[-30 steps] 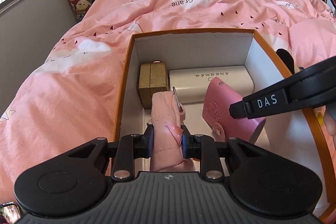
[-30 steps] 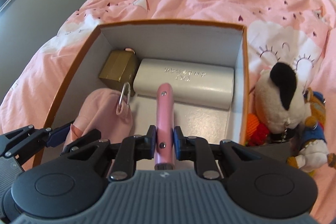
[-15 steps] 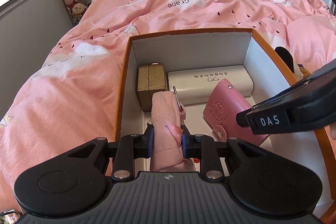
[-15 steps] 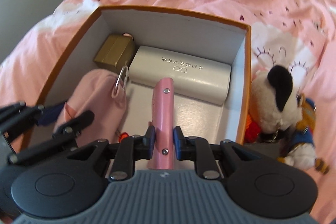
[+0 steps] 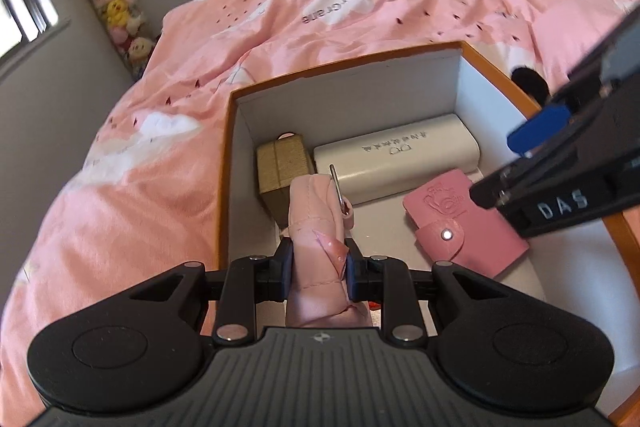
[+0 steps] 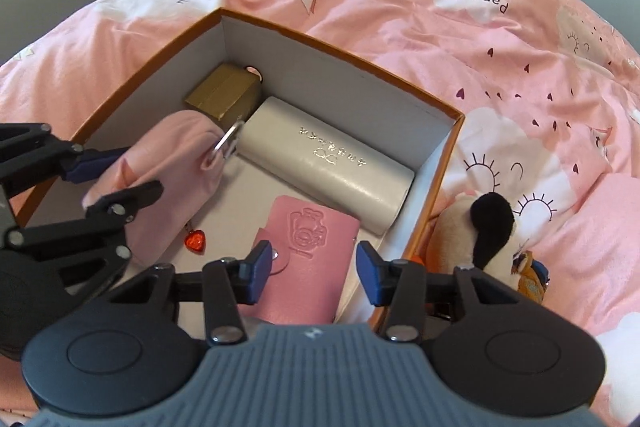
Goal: Organize objects
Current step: 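Lower the pink pouch into the box with the left gripper while the right releases the card holder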
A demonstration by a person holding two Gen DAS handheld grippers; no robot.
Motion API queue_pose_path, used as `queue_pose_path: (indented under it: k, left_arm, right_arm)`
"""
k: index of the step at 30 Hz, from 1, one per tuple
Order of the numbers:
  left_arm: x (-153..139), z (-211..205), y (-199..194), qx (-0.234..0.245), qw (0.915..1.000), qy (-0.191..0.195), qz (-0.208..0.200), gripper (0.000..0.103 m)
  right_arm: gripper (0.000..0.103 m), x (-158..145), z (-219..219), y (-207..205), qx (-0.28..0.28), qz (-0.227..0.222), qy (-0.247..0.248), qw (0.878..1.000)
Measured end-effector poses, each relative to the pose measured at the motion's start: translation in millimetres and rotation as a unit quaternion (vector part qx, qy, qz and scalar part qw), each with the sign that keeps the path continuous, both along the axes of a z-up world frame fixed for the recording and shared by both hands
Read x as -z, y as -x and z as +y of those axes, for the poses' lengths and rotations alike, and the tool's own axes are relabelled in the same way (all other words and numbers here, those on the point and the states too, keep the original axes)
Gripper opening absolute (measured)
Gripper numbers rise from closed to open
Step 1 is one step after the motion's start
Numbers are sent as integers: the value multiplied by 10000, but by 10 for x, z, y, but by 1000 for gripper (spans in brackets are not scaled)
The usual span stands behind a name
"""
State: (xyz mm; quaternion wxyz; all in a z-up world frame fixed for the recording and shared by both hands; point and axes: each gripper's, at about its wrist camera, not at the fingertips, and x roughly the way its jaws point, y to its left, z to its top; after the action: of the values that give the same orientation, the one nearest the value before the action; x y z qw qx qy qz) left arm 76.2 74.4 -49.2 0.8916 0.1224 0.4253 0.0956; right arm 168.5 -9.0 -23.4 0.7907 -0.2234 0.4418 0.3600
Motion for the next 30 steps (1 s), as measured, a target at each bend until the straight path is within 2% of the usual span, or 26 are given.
queue_pose_path:
  k: [3, 8, 11, 13, 14, 19, 21, 24, 27, 30]
  left_arm:
    - [66, -166, -9, 365, 9989, -243, 172, 29]
    - [139, -304, -27, 596, 9974, -290, 276, 36]
    - [83, -221, -27, 609, 9975, 240, 274, 45]
    - [32, -125, -20, 627, 9942, 831, 262, 60]
    - [10, -76, -15, 617, 9919, 1087, 244, 63]
    - [-64, 111, 15, 734, 9717, 2230, 269, 76]
    - [-74, 153, 37, 794, 9642, 2512, 321, 77]
    - [-58, 165, 58, 909, 9624, 2511, 495, 77]
    - [17, 97, 24, 831, 9722, 2072, 709, 75]
    - [101, 41, -12, 768, 9735, 1992, 821, 74]
  right_arm:
    - [47, -8, -22, 22, 41, -16, -142, 9999]
    - [47, -31, -83, 28, 125, -20, -281, 9995]
    - [47, -49, -132, 21, 131, 53, -359, 9993]
    - [47, -67, -167, 15, 157, 126, -440, 9988]
    - [47, -77, -181, 13, 165, 142, -468, 9987]
    - [47, -99, -203, 17, 138, 147, -510, 9985]
    - [47, -100, -217, 3, 140, 175, -529, 9983]
    - [47, -111, -239, -7, 143, 226, -572, 9980]
    - [45, -105, -234, -20, 148, 278, -563, 9979]
    - [39, -79, -226, -22, 154, 357, -507, 9980]
